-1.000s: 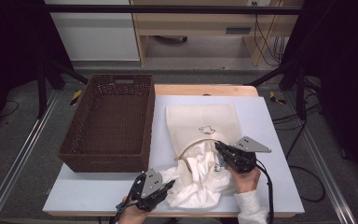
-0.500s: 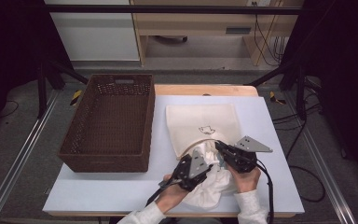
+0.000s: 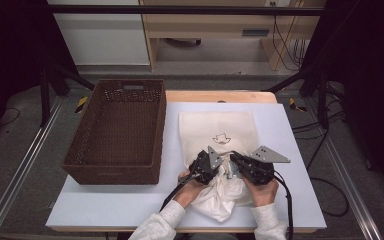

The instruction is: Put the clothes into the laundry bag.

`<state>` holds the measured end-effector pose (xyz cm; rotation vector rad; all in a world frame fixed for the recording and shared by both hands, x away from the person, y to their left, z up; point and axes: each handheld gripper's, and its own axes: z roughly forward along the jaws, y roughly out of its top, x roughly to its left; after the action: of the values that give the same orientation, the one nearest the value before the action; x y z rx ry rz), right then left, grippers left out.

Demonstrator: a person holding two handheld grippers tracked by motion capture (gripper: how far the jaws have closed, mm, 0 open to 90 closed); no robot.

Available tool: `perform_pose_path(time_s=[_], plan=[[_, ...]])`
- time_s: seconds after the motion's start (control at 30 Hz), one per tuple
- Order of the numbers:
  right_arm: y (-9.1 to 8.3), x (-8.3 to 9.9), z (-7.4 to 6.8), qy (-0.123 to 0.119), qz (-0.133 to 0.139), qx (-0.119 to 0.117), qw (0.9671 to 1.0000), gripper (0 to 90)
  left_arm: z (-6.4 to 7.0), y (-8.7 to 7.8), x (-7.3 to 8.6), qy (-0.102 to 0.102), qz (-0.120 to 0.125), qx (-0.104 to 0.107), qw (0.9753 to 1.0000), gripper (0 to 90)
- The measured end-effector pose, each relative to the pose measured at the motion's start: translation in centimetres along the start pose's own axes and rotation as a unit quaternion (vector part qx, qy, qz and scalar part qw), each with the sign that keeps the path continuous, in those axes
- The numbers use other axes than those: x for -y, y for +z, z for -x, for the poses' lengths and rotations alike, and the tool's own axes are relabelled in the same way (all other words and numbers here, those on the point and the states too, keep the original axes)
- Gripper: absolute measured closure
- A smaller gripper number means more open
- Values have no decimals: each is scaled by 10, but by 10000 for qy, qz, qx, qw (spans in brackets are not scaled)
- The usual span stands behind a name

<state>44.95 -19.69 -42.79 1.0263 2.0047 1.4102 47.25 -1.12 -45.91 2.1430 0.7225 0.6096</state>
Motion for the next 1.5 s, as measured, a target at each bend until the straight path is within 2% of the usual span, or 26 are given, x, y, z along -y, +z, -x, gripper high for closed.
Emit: perform_pose_path(time_s=[0.07,0.13,0.17,0.23,0.3,0.4,0.5,0.57,0.63,0.67,0.73,0.83,0.9,0.97,1.03,1.07,1.13,1.23,1.33,1.4,1.5], plan=[[-1,0,1,12,2,-3,10000,865,0,-9,1,-74,109,112,9999,774],[-1,0,1,-3,-3,-1,10000,865,0,-26,1,-111,205,424,9988,580],[0,0,0,-7,-5,-1,10000,865,0,-32,1,-88,213,454,9987,481],[0,1,0,-7,-22,-1,10000,865,2,-49,3,30,237,520,9984,376],[0,0,-1,0,-18,11,10000,865,4,-70,10,188,321,491,9981,339],[0,0,0,-3,-13,8,10000,865,0,-93,25,113,387,452,9982,316],[0,1,-1,-8,-28,6,10000,864,-4,-103,49,95,164,332,9993,302],[0,1,-1,14,-30,5,10000,864,-7,-102,64,19,-7,342,9994,294],[0,1,0,-3,-31,-6,10000,864,-11,-97,78,-235,-102,492,9985,286],[0,1,-1,0,-42,-3,10000,864,-11,-94,84,-349,-76,607,9975,287],[0,1,-1,-17,-36,4,10000,864,-9,-86,90,-305,-250,735,9965,292],[0,1,0,-10,-42,-11,10000,863,-5,-81,93,-317,-203,973,9945,336],[0,1,0,-18,-39,-15,10000,863,-1,-81,92,-312,-168,1135,9929,447],[1,1,0,-24,-35,-11,10000,864,4,-81,92,-279,-120,1162,9928,588],[1,1,-1,-24,-39,-12,10000,863,8,-83,91,-193,-135,1030,9944,731],[1,1,-1,-13,-47,-12,10000,863,9,-85,90,-187,-118,1028,9945,787],[1,2,0,0,-47,-20,10000,863,8,-92,87,-248,-31,1086,9938,812],[2,2,-1,26,-46,-30,10000,863,7,-106,74,-318,382,1184,9917,819],[3,2,-1,-2,-54,-30,10000,863,8,-118,50,-242,885,1166,9889,819],[3,2,-2,-16,-53,-33,10000,864,9,-116,33,-233,1036,1190,9872,819],[3,2,-2,9,-41,-29,10000,864,14,-98,14,-159,999,1178,9879,819]])
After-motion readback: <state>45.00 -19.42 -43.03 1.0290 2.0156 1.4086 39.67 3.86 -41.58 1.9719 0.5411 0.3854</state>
